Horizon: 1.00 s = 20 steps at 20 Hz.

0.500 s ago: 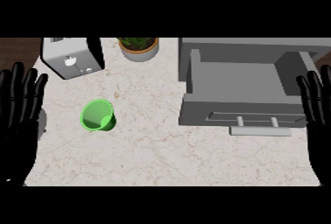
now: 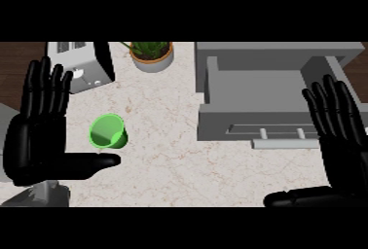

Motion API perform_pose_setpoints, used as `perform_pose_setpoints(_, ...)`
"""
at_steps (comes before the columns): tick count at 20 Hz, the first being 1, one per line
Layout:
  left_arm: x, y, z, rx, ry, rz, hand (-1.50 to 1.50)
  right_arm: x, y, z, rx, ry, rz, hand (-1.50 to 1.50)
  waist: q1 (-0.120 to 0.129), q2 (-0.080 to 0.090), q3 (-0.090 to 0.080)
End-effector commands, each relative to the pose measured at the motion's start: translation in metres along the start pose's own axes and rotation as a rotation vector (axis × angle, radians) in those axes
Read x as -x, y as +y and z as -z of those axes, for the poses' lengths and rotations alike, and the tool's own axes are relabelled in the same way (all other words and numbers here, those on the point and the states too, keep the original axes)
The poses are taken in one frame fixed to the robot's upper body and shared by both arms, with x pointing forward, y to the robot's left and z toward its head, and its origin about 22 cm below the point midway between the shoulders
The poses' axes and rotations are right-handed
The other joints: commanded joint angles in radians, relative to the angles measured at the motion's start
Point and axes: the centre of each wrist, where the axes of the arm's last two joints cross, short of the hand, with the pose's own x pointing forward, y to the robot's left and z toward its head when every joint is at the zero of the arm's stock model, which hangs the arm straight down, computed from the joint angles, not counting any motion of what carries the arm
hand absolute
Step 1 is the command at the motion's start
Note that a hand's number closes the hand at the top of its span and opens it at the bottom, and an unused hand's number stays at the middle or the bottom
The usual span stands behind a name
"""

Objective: Pick up the cup, place it into the drawer and close the drawer

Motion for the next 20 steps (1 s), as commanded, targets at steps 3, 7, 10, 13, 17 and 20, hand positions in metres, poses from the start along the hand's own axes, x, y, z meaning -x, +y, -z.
perform_pose_setpoints(3, 0.016, -0.002, 0.003, -0.026, 0.042, -0.070, -1.50, 0.006, 0.011, -0.005, -0.028, 0.026, 0.036, -1.50, 0.003, -0.004, 0.002)
perform_pose_setpoints(7, 0.020, 0.001, 0.001, -0.032, 0.064, -0.078, -1.50, 0.009, -0.009, -0.007, -0.007, 0.030, 0.032, -1.50, 0.003, -0.004, 0.002)
perform_pose_setpoints(10, 0.013, -0.024, 0.022, -0.020, 0.065, -0.066, -1.50, 0.004, 0.005, 0.015, -0.001, 0.035, 0.020, -1.50, 0.003, -0.004, 0.002)
perform_pose_setpoints(13, 0.020, -0.016, 0.004, -0.042, 0.052, -0.059, -1.50, 0.006, 0.004, 0.005, -0.018, 0.029, 0.036, -1.50, 0.004, -0.004, 0.002)
perform_pose_setpoints(17, 0.027, -0.012, 0.014, -0.063, 0.089, -0.071, -1.50, 0.005, 0.007, 0.025, -0.010, 0.016, 0.053, -1.50, 0.005, -0.004, 0.002)
perform_pose_setpoints(20, 0.035, 0.004, -0.003, -0.076, 0.096, -0.063, -1.50, 0.005, 0.006, 0.009, -0.017, 0.023, 0.039, -1.50, 0.005, -0.004, 0.002)
